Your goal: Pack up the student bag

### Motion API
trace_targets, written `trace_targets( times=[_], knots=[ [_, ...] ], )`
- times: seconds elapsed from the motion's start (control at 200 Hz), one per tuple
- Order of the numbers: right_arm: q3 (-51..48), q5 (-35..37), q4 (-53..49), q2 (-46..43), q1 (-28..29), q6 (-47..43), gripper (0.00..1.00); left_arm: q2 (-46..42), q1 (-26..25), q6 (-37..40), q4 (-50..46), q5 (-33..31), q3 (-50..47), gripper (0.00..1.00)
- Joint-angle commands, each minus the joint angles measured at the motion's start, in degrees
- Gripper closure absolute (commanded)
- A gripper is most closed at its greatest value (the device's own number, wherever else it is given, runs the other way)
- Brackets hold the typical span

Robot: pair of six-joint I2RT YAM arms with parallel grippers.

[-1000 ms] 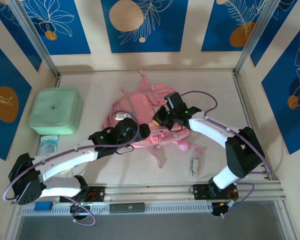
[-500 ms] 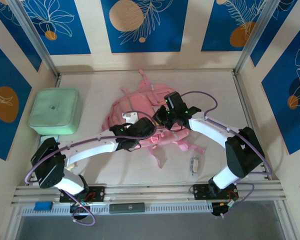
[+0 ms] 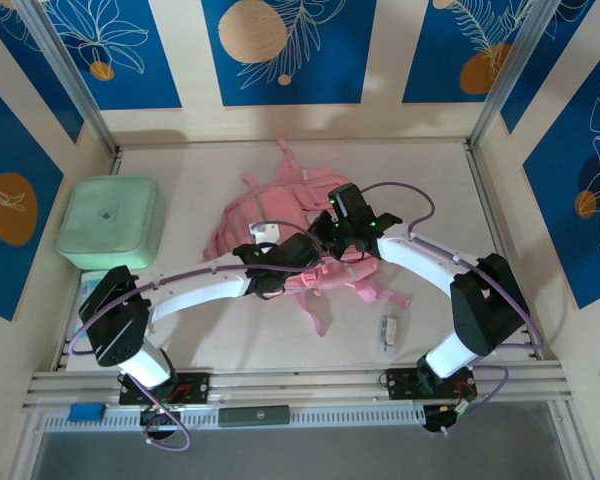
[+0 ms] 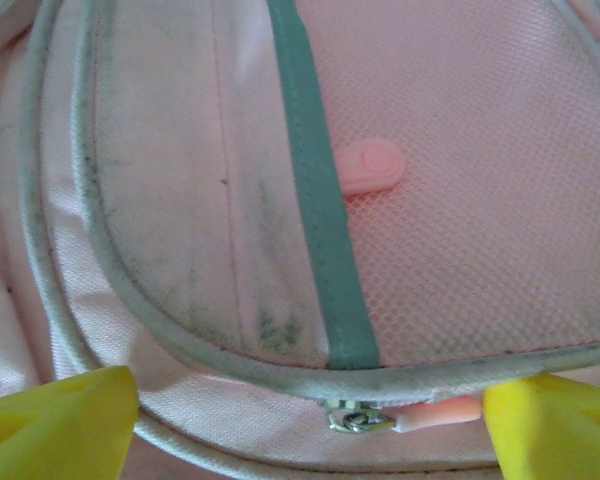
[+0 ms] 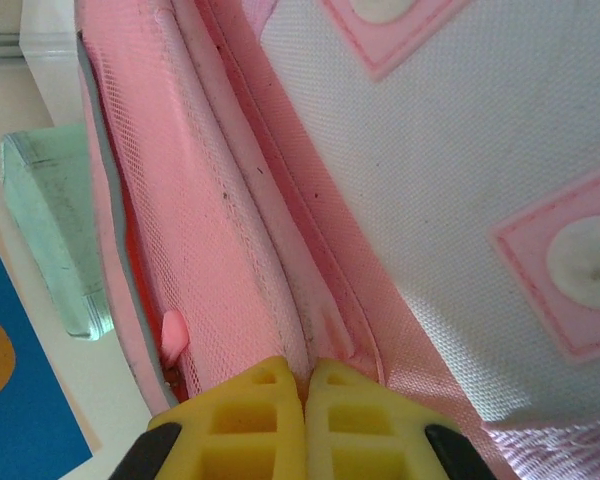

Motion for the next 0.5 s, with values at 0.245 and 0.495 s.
trace_targets(
  times=[0.245,0.495],
  knots=[
    [2.3,-0.9,1.1,0.1,-0.7,-1.0,1.00,-11.6,1.3,9.5,-2.6,1.6,-4.6,0.37],
    [2.6,-0.6,1.2,0.6,-0.6,-0.5,1.00,-7.5,1.0,10.7,5.4,12.8,-2.6,0.45]
  ],
)
